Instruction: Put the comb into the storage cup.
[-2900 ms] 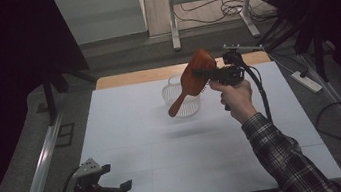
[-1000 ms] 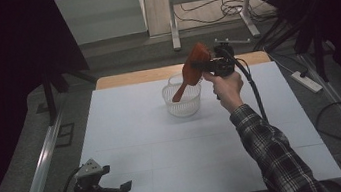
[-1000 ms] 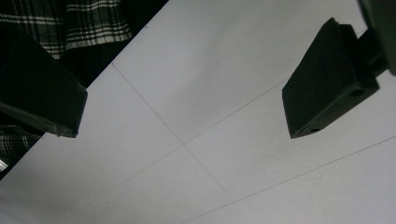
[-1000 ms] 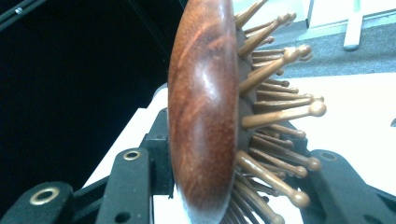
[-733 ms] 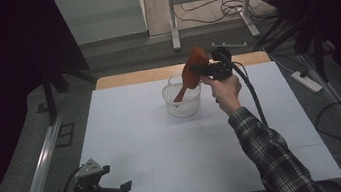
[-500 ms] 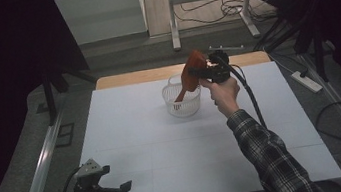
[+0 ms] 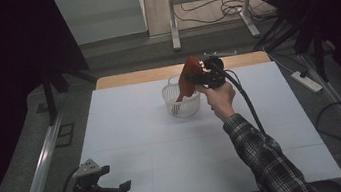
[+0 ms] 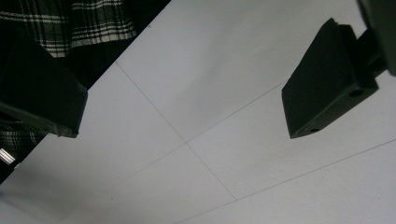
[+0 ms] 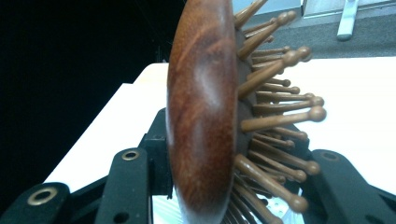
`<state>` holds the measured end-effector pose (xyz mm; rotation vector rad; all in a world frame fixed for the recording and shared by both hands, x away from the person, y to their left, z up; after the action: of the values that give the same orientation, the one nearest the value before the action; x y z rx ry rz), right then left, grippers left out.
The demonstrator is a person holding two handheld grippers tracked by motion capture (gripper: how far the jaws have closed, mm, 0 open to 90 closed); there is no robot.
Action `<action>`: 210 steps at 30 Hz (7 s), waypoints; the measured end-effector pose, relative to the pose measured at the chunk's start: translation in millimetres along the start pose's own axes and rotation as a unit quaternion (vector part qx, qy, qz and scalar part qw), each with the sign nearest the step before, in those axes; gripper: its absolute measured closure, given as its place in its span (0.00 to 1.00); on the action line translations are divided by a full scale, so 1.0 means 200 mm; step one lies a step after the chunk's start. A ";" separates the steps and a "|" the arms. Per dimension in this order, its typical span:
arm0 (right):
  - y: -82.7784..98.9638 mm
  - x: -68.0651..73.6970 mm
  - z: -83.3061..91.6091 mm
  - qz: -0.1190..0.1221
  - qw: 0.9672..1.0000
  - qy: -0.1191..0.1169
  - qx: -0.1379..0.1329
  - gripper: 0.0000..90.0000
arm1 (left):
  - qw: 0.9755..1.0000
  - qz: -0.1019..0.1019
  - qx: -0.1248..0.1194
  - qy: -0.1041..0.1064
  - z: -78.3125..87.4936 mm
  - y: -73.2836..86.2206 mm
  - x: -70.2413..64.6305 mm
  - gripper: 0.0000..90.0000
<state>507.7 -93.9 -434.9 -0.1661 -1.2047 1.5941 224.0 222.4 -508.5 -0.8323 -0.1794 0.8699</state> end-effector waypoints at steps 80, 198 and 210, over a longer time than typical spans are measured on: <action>0.09 -0.12 0.08 0.102 0.991 0.052 0.068 0.05 | 1.000 0.003 0.002 0.001 0.00 0.00 0.00 0.01; 0.46 -0.11 0.55 0.206 0.969 -0.001 0.136 0.00 | 1.000 -0.004 0.007 -0.008 0.00 0.00 0.00 0.01; 0.50 -0.17 0.63 0.198 0.970 0.006 0.142 0.00 | 1.000 -0.002 0.006 -0.008 0.00 0.00 0.00 0.01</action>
<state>377.3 -187.7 -465.5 -0.2410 -0.9585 2.0925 223.4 222.4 -509.0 -0.8144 -0.1893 0.8725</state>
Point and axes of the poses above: each handheld gripper's, and its own axes: z roughly backward along the jaws, y roughly out of its underside, x roughly to its left, the point moved 5 cm from there along -z, roughly forward along the jaws, and after that the axes turned 6 degrees about -z, right-handed, at the moved point
